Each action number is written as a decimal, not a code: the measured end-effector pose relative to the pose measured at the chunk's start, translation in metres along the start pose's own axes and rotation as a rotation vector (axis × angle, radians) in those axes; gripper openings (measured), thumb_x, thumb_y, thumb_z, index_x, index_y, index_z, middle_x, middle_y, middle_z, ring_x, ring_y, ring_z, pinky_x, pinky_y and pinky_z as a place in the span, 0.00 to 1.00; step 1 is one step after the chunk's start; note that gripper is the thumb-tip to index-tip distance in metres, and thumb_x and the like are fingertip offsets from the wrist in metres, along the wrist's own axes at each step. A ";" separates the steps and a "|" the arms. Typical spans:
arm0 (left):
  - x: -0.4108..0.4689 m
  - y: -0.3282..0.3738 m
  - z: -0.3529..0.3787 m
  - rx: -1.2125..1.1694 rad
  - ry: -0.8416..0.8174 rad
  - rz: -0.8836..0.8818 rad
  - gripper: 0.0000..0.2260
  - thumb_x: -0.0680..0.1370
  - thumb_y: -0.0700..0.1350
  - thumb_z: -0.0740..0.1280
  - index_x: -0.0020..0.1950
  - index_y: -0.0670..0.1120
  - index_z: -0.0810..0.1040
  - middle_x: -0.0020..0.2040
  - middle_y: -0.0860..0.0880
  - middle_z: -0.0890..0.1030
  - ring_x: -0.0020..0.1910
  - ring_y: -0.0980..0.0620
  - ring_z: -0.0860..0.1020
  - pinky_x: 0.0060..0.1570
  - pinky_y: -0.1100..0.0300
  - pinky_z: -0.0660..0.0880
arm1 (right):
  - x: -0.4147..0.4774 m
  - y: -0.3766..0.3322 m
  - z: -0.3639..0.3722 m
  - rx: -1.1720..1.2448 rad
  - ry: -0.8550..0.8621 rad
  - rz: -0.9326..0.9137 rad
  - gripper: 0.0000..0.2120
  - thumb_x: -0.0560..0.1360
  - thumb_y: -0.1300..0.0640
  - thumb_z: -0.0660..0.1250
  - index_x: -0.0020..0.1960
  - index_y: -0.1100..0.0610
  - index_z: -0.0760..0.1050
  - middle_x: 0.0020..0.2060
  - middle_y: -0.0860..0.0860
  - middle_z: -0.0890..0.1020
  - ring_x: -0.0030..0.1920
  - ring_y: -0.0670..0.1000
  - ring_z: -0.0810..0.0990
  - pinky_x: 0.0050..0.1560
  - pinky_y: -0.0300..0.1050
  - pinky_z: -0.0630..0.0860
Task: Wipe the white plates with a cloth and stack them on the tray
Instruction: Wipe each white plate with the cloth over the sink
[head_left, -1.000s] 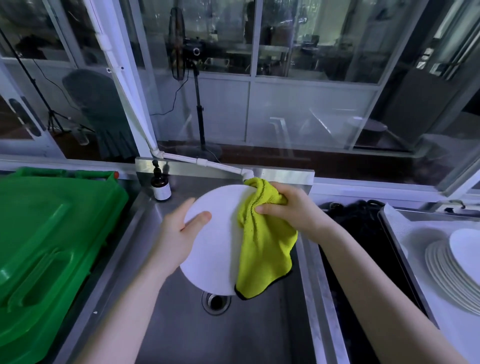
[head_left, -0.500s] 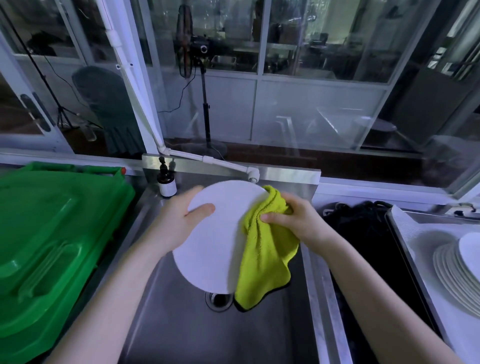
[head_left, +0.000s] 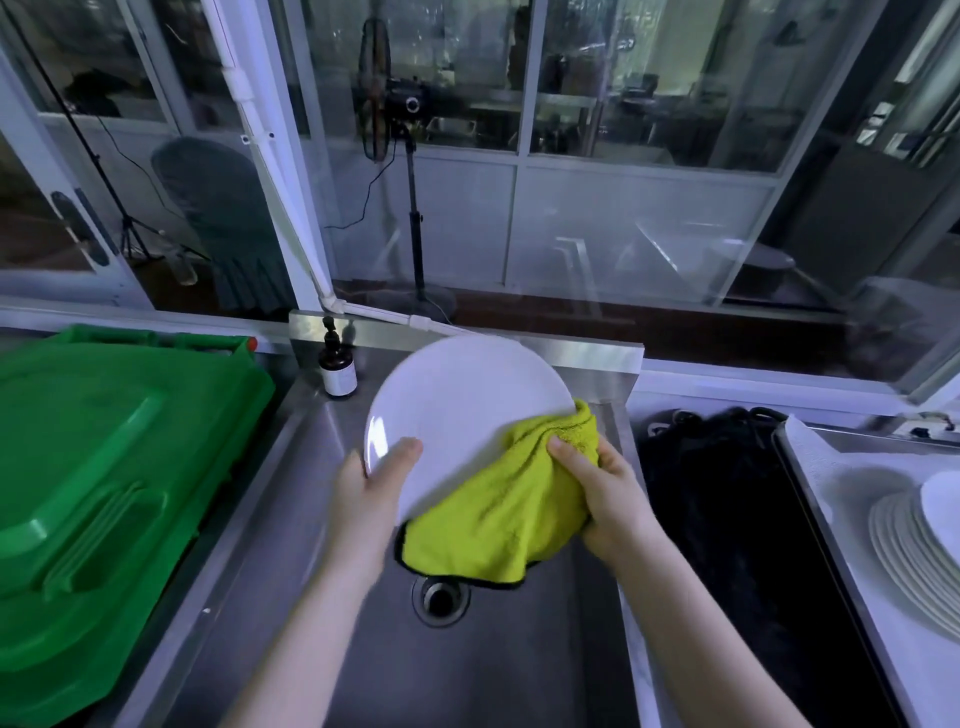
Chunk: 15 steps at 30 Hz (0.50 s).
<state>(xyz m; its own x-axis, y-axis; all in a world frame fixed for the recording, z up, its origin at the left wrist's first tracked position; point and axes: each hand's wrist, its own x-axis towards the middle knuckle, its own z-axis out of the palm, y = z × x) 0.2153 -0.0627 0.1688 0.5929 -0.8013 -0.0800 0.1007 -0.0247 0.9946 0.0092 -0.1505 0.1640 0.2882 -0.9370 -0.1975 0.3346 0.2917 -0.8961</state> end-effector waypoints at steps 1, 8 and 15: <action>-0.005 -0.004 0.007 -0.090 0.024 -0.053 0.13 0.69 0.55 0.72 0.52 0.54 0.83 0.49 0.58 0.87 0.50 0.58 0.84 0.47 0.57 0.77 | -0.003 0.006 0.003 0.051 0.001 0.003 0.15 0.66 0.56 0.75 0.52 0.54 0.83 0.51 0.58 0.86 0.50 0.56 0.85 0.45 0.49 0.82; 0.015 0.010 -0.012 0.075 -0.125 0.017 0.11 0.70 0.51 0.74 0.52 0.54 0.82 0.48 0.56 0.87 0.51 0.52 0.85 0.47 0.54 0.78 | 0.004 -0.033 0.000 -0.315 -0.132 -0.089 0.15 0.67 0.59 0.76 0.54 0.55 0.81 0.49 0.55 0.86 0.51 0.55 0.85 0.49 0.46 0.81; 0.025 0.039 -0.010 0.531 -0.395 0.270 0.05 0.72 0.53 0.75 0.43 0.62 0.80 0.40 0.64 0.83 0.41 0.66 0.78 0.41 0.67 0.71 | 0.016 -0.084 0.039 -1.068 -0.439 -0.320 0.18 0.67 0.56 0.80 0.39 0.33 0.77 0.34 0.31 0.80 0.38 0.31 0.77 0.43 0.26 0.69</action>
<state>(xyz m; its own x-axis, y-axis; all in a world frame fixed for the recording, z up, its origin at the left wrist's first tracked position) 0.2422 -0.0776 0.2052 0.1982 -0.9746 0.1039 -0.4711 -0.0017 0.8821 0.0212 -0.1825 0.2516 0.6790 -0.7316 0.0607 -0.4071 -0.4441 -0.7982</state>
